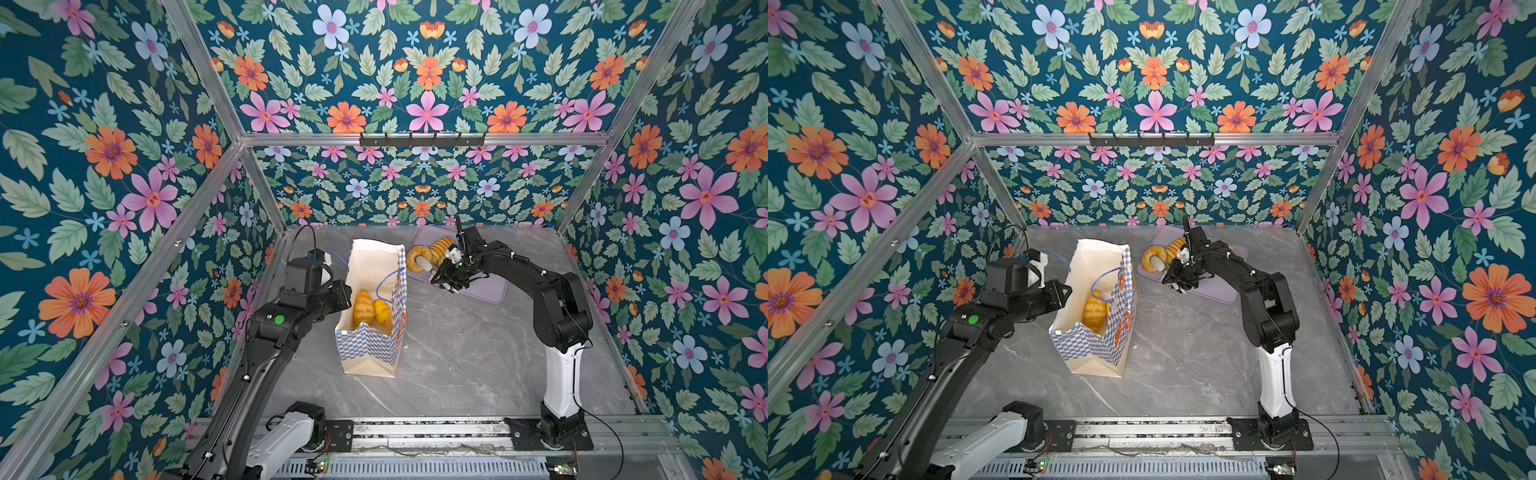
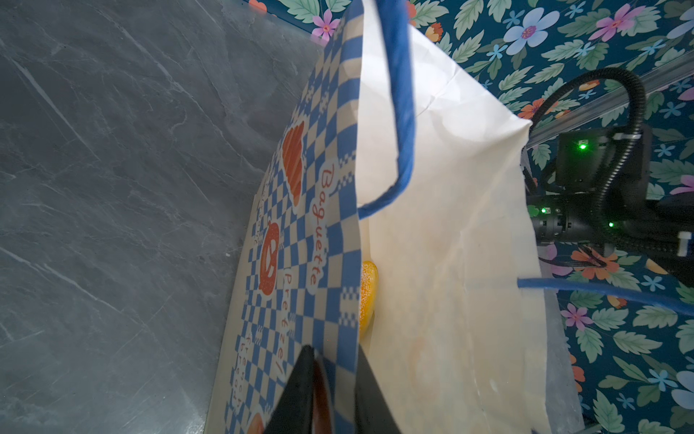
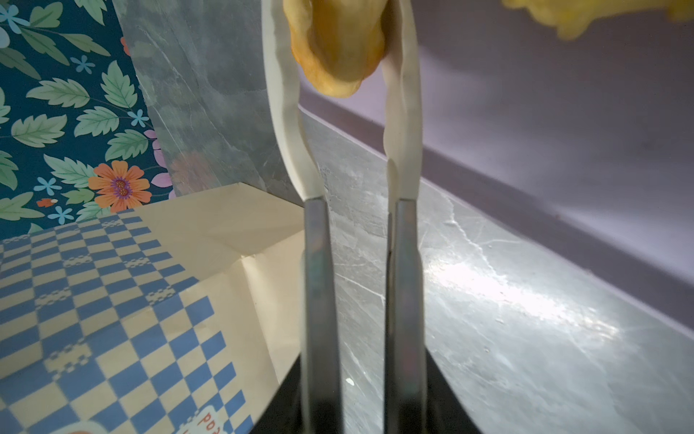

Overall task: Place the fake bread into the paper bag
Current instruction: 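Pinch the ring donut with the tongs and lift it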

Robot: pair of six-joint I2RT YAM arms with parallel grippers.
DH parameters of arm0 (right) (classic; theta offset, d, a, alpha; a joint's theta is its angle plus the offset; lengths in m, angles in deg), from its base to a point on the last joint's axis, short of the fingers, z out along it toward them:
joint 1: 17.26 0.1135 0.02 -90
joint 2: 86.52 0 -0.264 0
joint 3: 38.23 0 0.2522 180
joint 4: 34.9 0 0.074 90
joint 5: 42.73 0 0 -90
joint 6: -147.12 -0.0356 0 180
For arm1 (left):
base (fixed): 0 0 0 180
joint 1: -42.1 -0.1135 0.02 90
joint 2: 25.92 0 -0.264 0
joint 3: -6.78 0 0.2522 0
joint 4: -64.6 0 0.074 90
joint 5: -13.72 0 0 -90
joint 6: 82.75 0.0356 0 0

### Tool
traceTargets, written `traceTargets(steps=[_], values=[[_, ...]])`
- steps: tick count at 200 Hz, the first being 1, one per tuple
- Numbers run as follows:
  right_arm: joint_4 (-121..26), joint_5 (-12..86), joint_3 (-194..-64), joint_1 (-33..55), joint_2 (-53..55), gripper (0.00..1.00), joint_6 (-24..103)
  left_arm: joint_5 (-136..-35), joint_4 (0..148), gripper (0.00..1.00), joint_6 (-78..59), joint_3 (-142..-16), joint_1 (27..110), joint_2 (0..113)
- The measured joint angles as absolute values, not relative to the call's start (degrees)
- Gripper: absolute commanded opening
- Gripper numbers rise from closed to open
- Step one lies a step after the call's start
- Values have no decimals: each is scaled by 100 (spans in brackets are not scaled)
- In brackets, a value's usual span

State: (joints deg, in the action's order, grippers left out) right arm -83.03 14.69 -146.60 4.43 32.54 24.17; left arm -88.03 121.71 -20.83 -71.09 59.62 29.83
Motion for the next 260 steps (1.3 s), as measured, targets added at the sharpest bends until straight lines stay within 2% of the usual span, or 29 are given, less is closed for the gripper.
traceTargets(steps=[60, 260], values=[[-8305, 1467, -14572, 443, 3145, 27, 2369, -8790, 12171, 20, -2083, -7109, 5962, 2981], [-8666, 1797, -14181, 443, 1449, 27, 2531, -8772, 12175, 19, -2083, -7107, 5962, 2957]])
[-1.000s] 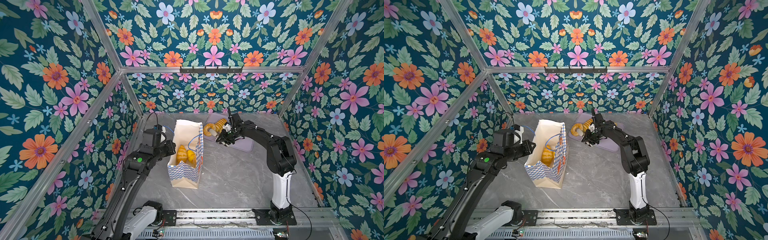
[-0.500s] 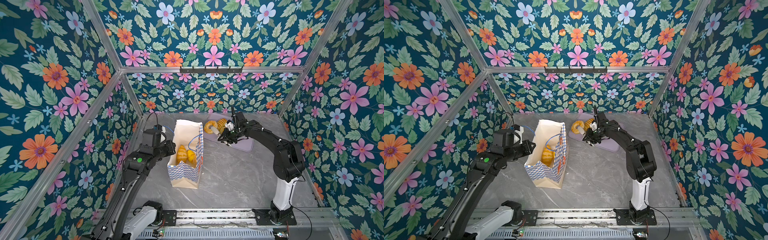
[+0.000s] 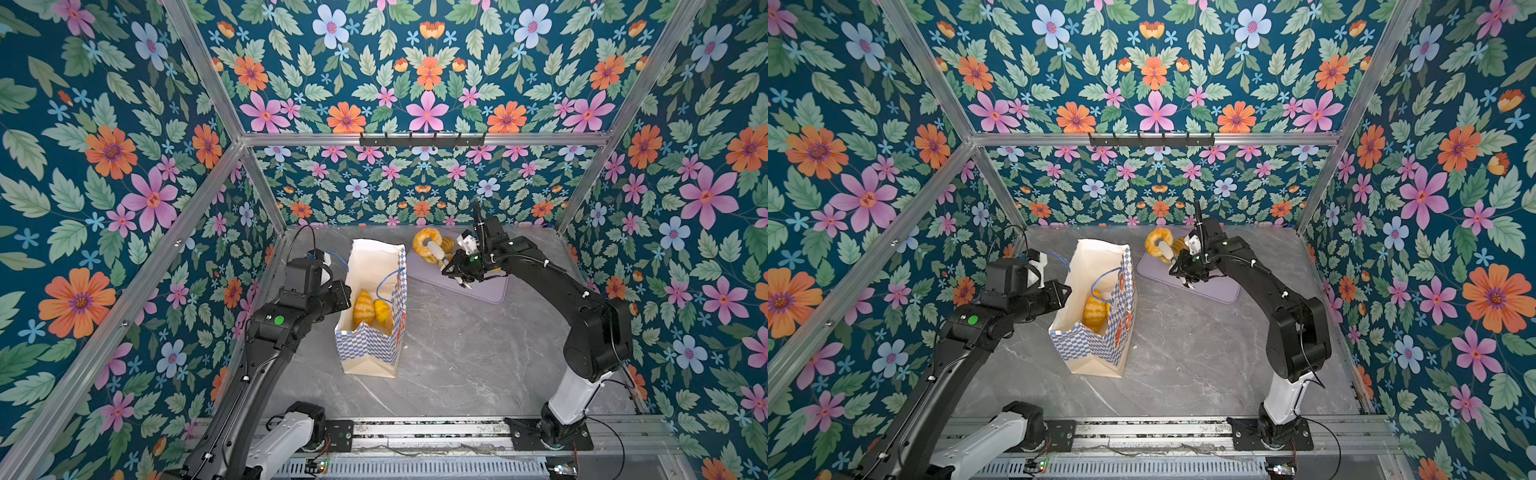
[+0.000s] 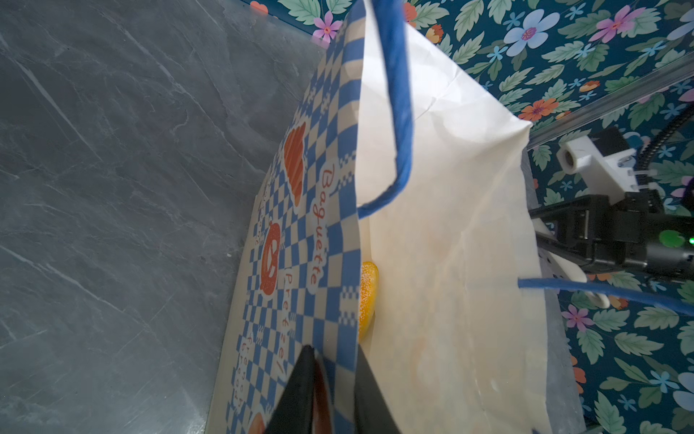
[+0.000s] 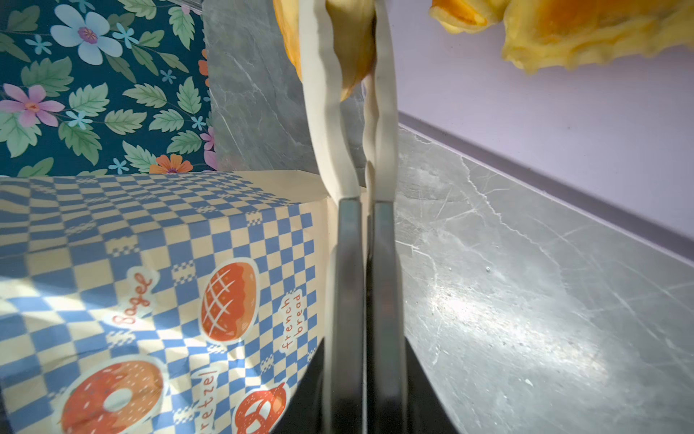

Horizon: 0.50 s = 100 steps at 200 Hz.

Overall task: Place the fake bread into the paper bag
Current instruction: 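Carry the ring donut with the tongs over the open paper bag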

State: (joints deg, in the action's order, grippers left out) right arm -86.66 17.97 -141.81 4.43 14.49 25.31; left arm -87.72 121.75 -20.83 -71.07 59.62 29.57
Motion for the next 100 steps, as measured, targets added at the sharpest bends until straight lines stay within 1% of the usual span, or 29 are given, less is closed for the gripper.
traceTargets(steps=[100], values=[[-9164, 1996, -14526, 511, 774, 28, 2583, -8770, 12184, 20, -2083, -7107, 5962, 2950]])
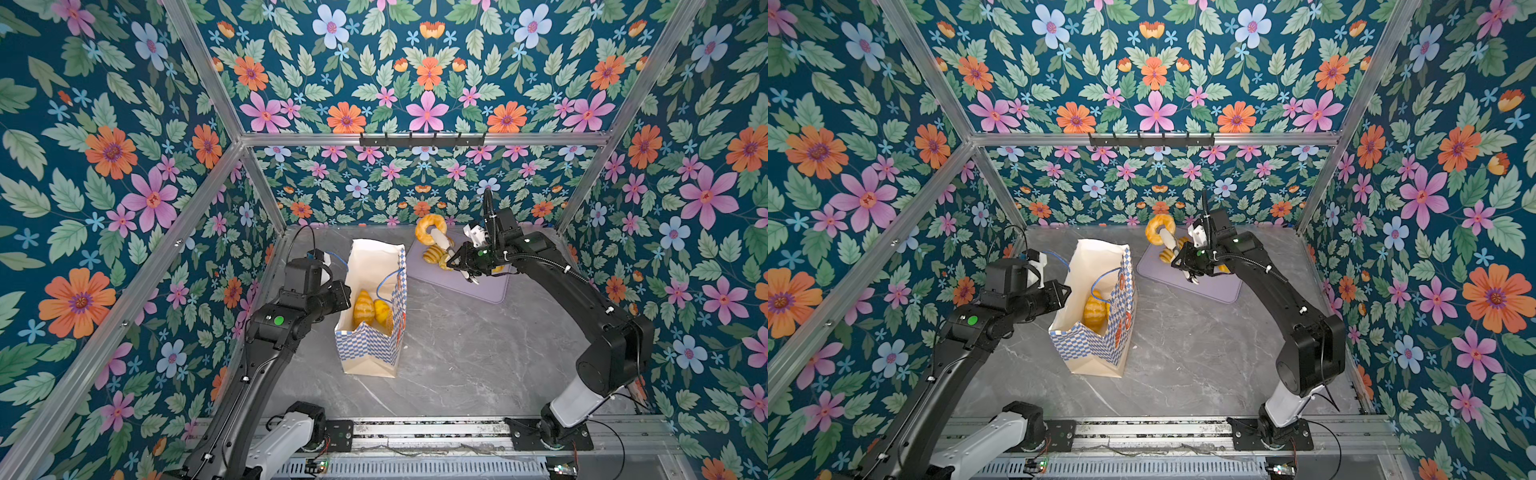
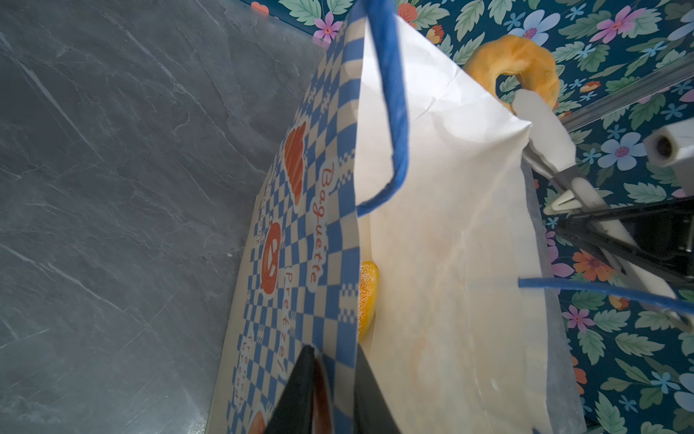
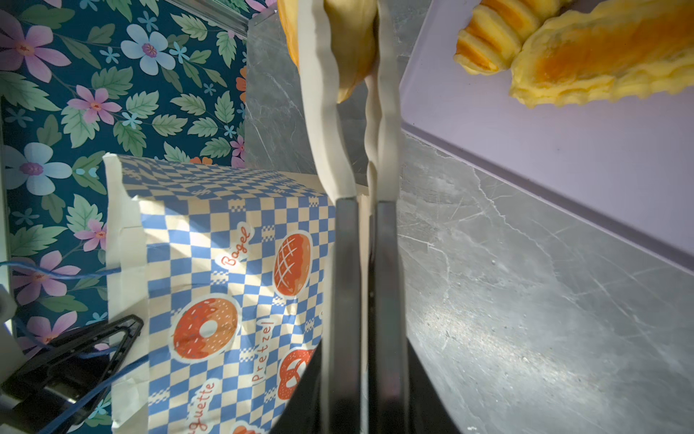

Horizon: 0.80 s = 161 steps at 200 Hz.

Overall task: Place the fake bread into the paper bag
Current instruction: 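Carry the ring donut with the tongs over the open paper bag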

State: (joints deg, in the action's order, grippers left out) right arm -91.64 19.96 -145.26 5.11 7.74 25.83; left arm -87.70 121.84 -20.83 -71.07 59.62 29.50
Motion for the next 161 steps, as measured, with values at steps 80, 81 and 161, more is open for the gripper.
traceTargets(steps=[80, 81, 161], values=[[-9800, 2376, -15398, 981, 603, 29, 2928, -8772, 12186, 17, -2083, -7107, 5962, 2926], [-9813, 2385, -15411, 989, 603, 29, 2933, -8772, 12186, 17, -2083, -7107, 5962, 2924], [-10336, 2780, -15956, 1311, 603, 29, 3239, -8770, 12191, 17, -2085, -7120, 5962, 2924]])
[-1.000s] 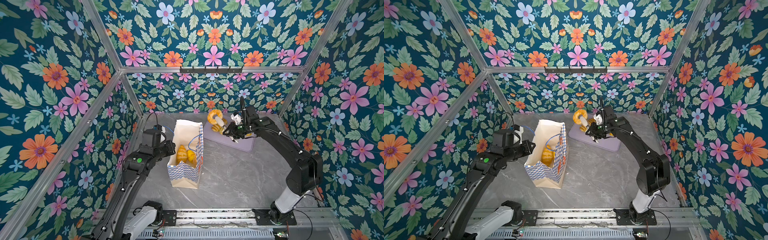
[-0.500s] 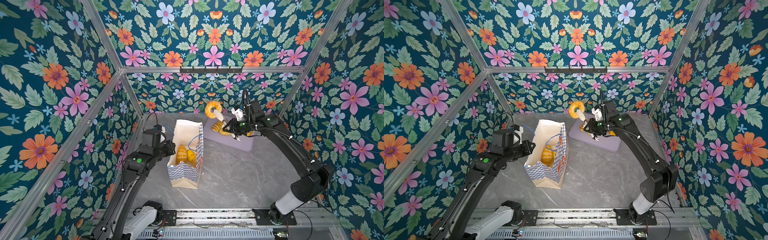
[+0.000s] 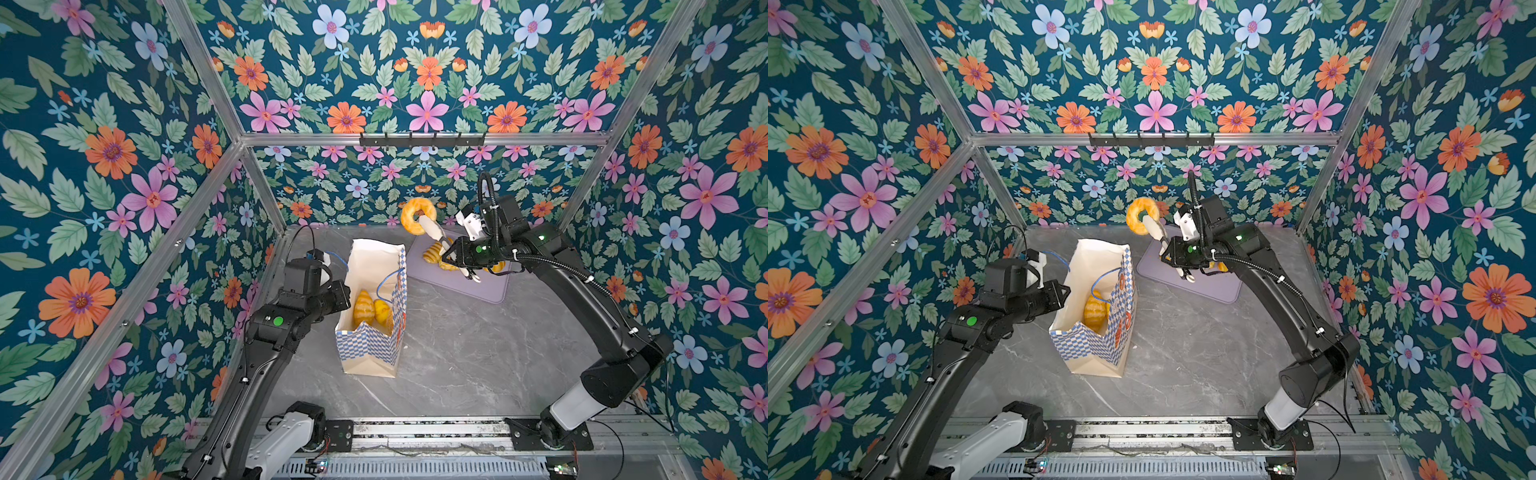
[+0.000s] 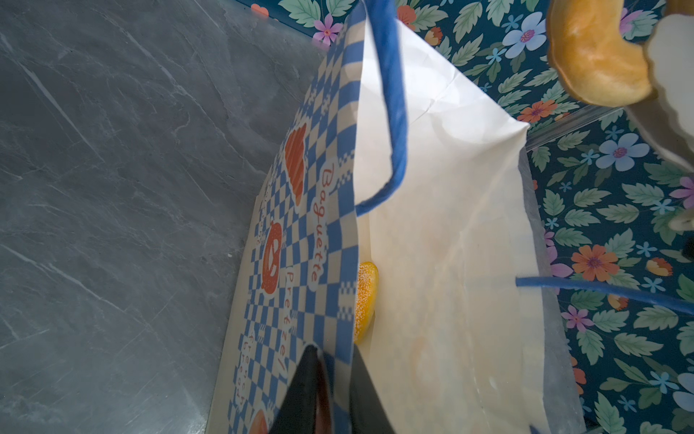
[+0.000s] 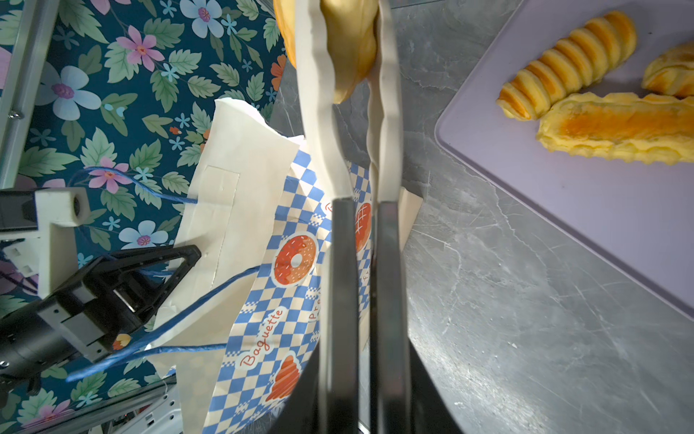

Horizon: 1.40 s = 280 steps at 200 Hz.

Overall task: Place the fake bread into the paper bag
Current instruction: 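Carry the ring donut with the tongs over the open paper bag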

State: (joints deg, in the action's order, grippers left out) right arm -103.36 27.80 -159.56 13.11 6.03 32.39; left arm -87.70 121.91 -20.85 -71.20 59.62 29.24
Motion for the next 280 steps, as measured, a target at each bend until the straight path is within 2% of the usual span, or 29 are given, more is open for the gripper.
traceTargets(steps=[74, 152, 280], values=[[-10714, 2994, -16386, 1759, 636, 29, 3641, -8772, 12186, 16, -2085, -7131, 5962, 2952], [-11310, 3434, -17053, 2471, 1202, 29, 4196, -8792, 12171, 16, -2085, -7140, 5962, 2972], [-11914, 3694, -17459, 2922, 1552, 32, 4679, -8792, 12171, 16, -2087, -7140, 5962, 2963]])
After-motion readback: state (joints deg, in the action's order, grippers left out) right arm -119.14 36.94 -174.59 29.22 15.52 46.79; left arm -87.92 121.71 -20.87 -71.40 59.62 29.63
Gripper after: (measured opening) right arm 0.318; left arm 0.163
